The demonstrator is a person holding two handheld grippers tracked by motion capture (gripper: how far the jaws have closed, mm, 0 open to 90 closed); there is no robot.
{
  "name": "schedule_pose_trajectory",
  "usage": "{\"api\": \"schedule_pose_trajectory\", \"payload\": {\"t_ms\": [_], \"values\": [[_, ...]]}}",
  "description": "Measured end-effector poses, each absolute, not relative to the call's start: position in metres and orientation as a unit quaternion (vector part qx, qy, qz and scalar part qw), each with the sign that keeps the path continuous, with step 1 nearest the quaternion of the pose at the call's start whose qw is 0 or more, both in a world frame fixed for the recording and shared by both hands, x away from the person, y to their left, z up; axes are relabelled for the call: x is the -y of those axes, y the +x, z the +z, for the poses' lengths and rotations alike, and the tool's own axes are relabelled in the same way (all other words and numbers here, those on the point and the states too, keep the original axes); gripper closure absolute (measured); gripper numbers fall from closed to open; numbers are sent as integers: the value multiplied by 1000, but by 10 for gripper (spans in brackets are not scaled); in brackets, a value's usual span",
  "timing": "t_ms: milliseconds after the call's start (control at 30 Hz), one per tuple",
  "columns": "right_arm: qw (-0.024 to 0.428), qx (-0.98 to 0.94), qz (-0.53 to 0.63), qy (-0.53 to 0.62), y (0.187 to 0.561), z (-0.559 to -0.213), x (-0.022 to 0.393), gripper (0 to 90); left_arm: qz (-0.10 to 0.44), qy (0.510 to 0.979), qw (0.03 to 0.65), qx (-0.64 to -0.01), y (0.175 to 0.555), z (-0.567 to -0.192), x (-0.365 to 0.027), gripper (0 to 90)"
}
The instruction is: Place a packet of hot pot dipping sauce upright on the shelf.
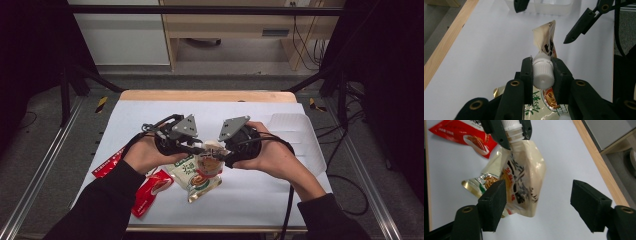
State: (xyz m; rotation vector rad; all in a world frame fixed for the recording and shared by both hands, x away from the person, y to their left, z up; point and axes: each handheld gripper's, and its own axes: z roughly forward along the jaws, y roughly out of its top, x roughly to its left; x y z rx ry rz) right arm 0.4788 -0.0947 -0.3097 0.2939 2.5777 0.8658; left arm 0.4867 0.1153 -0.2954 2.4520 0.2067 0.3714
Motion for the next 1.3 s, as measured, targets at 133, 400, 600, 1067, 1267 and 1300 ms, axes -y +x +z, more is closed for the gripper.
{"api": "schedule_pose_trajectory", "payload": {"t_ms": [133, 400, 600, 1067, 1267, 1300], "values": [[177, -939, 279, 91, 488, -310, 90, 139, 140, 935, 318, -73, 486, -296, -116, 736], [147, -951, 261, 76, 495, -312, 82, 324, 138, 937, 314, -66, 485, -296, -117, 735], [115, -958, 254, 70, 497, -314, 77, 557, 138, 937, 315, -63, 485, -296, -117, 735], [111, -961, 243, 68, 496, -311, 78, 840, 138, 935, 319, -66, 487, -298, -118, 733], [117, -959, 246, 75, 496, -309, 78, 864, 135, 932, 329, -71, 488, -300, -119, 730], [117, -959, 246, 75, 496, -309, 78, 864, 135, 933, 327, -71, 489, -300, -120, 730]]}}
